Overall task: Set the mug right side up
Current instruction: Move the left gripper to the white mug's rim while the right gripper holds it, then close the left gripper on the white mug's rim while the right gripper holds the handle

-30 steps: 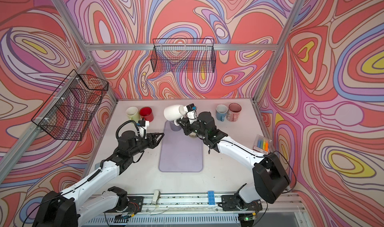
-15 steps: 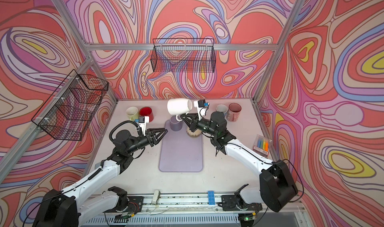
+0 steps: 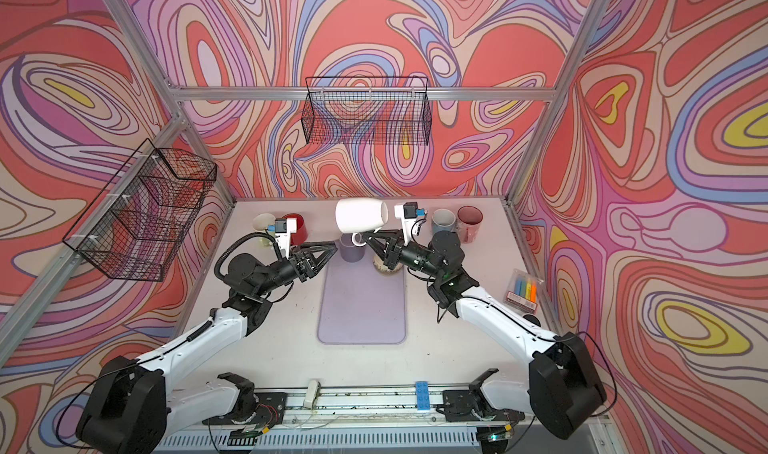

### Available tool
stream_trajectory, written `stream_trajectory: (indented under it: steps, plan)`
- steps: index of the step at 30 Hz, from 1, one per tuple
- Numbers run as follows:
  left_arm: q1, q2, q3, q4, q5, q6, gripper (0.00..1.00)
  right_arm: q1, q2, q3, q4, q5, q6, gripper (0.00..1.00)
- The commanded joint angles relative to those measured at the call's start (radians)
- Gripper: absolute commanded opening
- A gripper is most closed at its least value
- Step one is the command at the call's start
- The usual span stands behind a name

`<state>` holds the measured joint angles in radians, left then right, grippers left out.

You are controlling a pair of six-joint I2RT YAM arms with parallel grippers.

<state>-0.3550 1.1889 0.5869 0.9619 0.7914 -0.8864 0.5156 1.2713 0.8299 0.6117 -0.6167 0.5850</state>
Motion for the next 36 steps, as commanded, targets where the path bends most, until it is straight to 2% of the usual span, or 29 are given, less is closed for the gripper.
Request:
stream_trajectory:
  steps: [1, 15, 21, 27, 36]
  plan:
    - [-0.016, 0.014, 0.037, 0.121, 0.021, -0.042, 0.52, -0.007, -0.025, -0.006, 0.122, -0.02, 0.024, 0.05]
    - [-0.099, 0.05, 0.107, 0.123, 0.011, -0.028, 0.52, -0.025, 0.007, -0.005, 0.22, -0.066, 0.077, 0.04]
    - [-0.133, 0.072, 0.13, 0.101, -0.003, -0.007, 0.52, -0.031, 0.044, 0.014, 0.274, -0.119, 0.117, 0.05]
    - [-0.137, 0.094, 0.155, 0.093, -0.009, 0.011, 0.51, -0.031, 0.053, 0.036, 0.25, -0.17, 0.112, 0.05]
    - [-0.136, 0.095, 0.175, 0.012, -0.018, 0.075, 0.51, -0.029, 0.026, 0.049, 0.182, -0.176, 0.079, 0.05]
